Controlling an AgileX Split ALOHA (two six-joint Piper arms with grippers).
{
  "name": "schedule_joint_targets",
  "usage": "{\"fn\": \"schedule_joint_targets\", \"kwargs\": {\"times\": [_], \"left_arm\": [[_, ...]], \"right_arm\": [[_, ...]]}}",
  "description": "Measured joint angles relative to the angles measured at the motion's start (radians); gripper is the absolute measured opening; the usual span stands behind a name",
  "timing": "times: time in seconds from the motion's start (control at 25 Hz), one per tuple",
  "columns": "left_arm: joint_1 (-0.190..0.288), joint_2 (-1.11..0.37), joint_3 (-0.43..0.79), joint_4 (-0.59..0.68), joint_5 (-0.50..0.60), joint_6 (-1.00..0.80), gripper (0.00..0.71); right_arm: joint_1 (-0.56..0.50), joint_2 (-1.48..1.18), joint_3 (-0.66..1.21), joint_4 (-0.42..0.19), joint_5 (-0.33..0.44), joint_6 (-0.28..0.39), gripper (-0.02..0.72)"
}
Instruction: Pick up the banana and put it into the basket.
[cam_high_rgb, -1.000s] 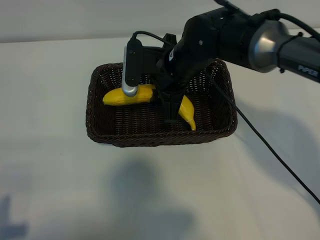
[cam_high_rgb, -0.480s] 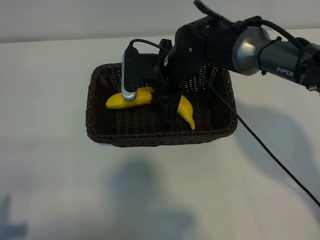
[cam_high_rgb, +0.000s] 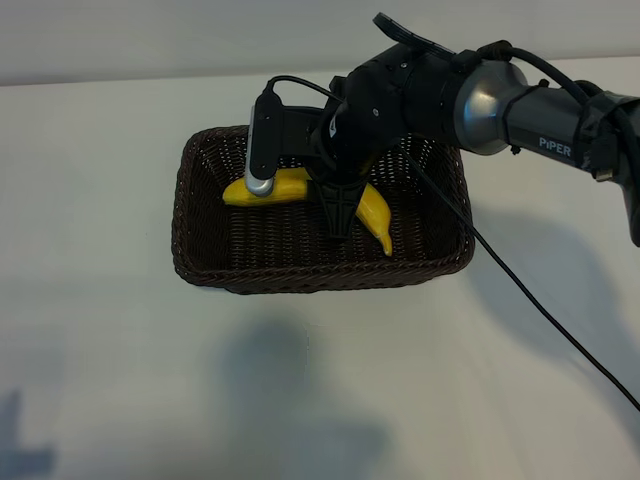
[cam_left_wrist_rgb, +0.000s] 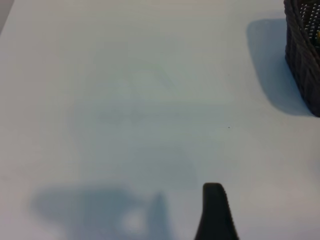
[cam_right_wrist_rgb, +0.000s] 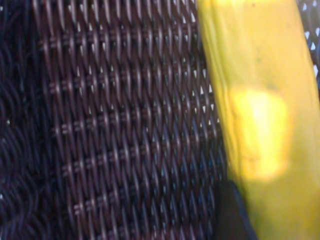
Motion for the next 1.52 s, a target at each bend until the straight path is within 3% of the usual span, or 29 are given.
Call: {"fn": "schedule_joint_targets", "kwargs": {"times": [0.24, 0.64, 1.52], "left_arm": [[0.0, 0.0, 0.0, 0.0, 0.0, 0.001, 0.529], [0.0, 0.0, 0.0, 0.0, 0.0, 0.001, 0.529], [0.0, 0.0, 0.0, 0.0, 0.0, 0.001, 0.529]], "right_arm": [[0.0, 0.0, 0.0, -0.023, 0.017, 0.01, 0.429], [0.0, 0.0, -0.001, -0.034, 0.019, 0.018, 0.528], [0.0, -0.17, -0.001, -0.056, 0.062, 0.085, 0.536]]}}
